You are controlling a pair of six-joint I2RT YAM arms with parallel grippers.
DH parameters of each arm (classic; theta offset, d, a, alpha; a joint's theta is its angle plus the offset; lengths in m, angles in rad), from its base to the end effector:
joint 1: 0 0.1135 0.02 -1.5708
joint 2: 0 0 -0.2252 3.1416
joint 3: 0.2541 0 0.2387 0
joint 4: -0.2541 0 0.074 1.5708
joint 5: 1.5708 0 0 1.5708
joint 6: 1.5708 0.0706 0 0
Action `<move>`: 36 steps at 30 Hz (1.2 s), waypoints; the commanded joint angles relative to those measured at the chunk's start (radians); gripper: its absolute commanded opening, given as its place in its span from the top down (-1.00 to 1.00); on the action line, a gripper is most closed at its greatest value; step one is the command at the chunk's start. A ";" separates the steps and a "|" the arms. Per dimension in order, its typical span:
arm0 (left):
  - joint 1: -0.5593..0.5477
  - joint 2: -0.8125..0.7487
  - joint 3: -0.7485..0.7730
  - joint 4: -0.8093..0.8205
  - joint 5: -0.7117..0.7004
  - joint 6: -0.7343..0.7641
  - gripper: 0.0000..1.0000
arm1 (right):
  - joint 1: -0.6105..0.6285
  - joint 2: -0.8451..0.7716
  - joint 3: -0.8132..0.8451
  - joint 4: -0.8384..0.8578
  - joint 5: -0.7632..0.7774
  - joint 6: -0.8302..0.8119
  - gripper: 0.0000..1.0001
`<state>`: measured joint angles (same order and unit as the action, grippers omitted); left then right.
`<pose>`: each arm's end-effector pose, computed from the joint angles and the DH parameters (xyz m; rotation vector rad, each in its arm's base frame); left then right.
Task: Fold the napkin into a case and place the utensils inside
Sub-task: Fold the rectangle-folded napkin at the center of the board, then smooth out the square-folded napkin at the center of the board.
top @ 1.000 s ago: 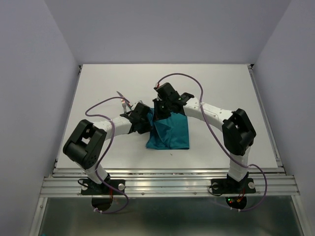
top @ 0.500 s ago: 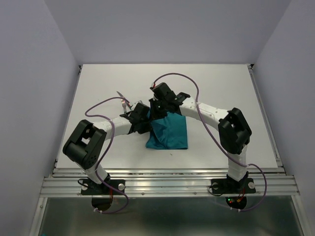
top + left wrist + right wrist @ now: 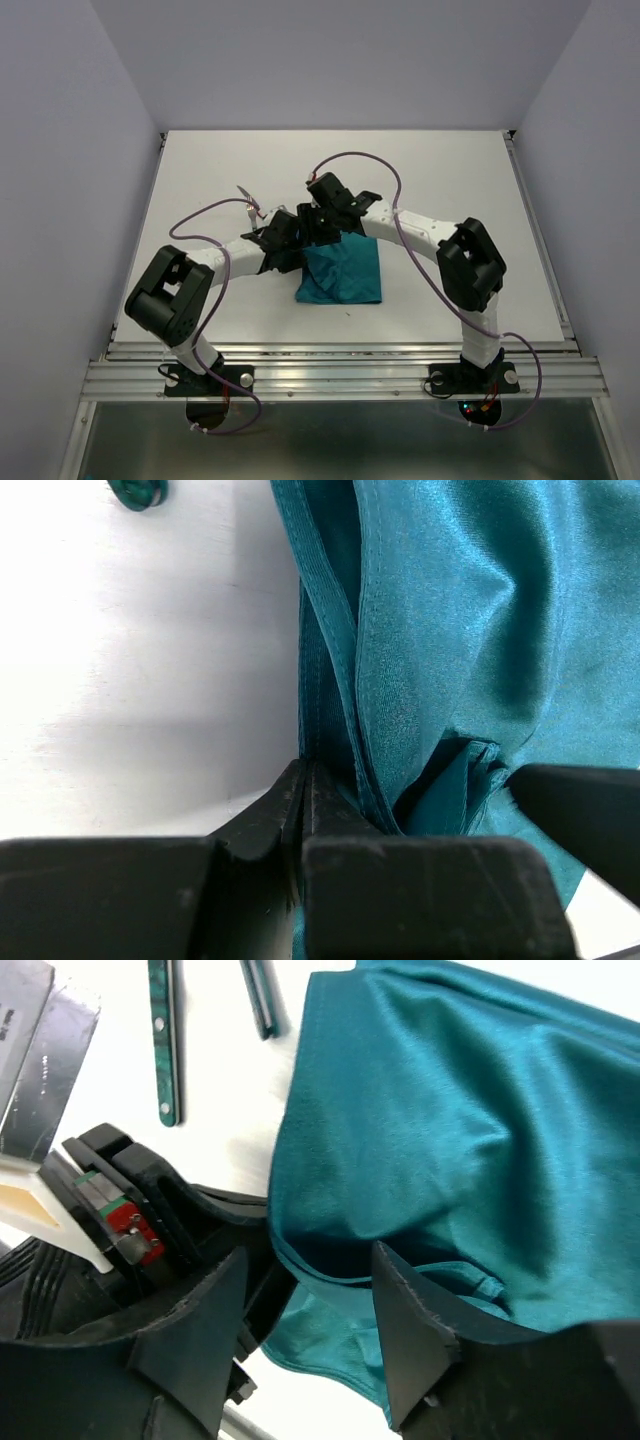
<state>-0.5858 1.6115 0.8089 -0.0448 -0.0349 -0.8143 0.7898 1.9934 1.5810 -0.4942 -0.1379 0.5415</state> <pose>0.2751 -0.1796 0.1057 -0.3021 2.4878 -0.5774 0.3006 0.3171 0.1679 -0.3855 2.5867 0.6988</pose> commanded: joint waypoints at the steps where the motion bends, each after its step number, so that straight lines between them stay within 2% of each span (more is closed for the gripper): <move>1: 0.009 -0.044 -0.030 -0.079 -0.054 0.013 0.75 | 0.002 -0.099 -0.013 0.020 0.104 0.003 -0.19; 6: 0.046 -0.125 -0.046 -0.150 -0.097 0.026 0.56 | -0.070 -0.214 -0.107 0.020 0.179 0.015 -0.21; 10: 0.102 -0.200 -0.051 -0.200 -0.129 0.044 0.49 | -0.148 -0.298 -0.211 0.020 0.189 0.011 -0.21; 15: 0.138 -0.268 -0.015 -0.228 -0.155 0.076 0.45 | -0.224 -0.370 -0.360 0.023 0.178 0.009 -0.18; 19: 0.132 -0.243 0.039 -0.215 -0.111 0.109 0.44 | -0.233 -0.390 -0.432 0.042 0.152 0.014 -0.14; 24: 0.069 -0.161 0.166 -0.195 -0.053 0.156 0.42 | -0.233 -0.389 -0.496 0.072 0.121 0.035 -0.04; 30: -0.072 -0.015 0.329 -0.198 0.012 0.228 0.29 | -0.233 -0.361 -0.536 0.080 0.133 0.034 -0.05; 36: -0.149 0.080 0.383 -0.165 0.124 0.265 0.26 | -0.233 -0.334 -0.539 0.082 0.181 0.021 -0.05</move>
<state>-0.7025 1.6623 1.1461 -0.2222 0.0010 -0.6033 0.5510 1.6352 1.0424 -0.4568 0.0101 0.5694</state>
